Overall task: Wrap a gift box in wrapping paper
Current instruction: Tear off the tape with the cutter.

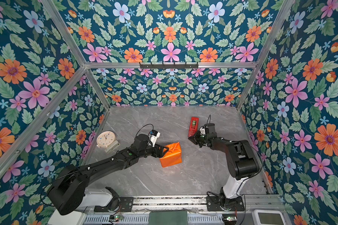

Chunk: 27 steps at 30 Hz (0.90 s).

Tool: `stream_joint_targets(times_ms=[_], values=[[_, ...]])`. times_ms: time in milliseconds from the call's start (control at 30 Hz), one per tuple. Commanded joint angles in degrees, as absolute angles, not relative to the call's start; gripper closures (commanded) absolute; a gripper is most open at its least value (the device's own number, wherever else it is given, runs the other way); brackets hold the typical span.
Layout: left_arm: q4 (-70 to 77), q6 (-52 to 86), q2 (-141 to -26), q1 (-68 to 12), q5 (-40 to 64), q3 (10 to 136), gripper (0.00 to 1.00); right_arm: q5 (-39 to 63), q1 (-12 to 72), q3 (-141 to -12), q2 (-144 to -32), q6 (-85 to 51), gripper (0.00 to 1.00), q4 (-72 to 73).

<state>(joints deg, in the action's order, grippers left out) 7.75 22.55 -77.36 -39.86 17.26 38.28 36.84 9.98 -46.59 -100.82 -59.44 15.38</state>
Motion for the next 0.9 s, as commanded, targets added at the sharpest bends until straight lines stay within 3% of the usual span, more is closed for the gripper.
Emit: stream_joint_targets(times_ms=[0, 533, 867], values=[[-1.4, 20.8, -77.8, -40.0, 16.3, 37.7, 0.14, 34.5, 9.5, -45.1, -102.5, -58.5, 1.00, 17.5], [-1.5, 20.9, -77.8, -40.1, 16.2, 37.7, 0.14, 27.9, 5.5, -45.9, -106.5, -55.6, 1.00, 13.4], [-1.5, 20.8, -78.0, -40.0, 16.1, 37.6, 0.14, 36.9, 6.0, -37.6, -85.9, -49.6, 1.00, 14.1]])
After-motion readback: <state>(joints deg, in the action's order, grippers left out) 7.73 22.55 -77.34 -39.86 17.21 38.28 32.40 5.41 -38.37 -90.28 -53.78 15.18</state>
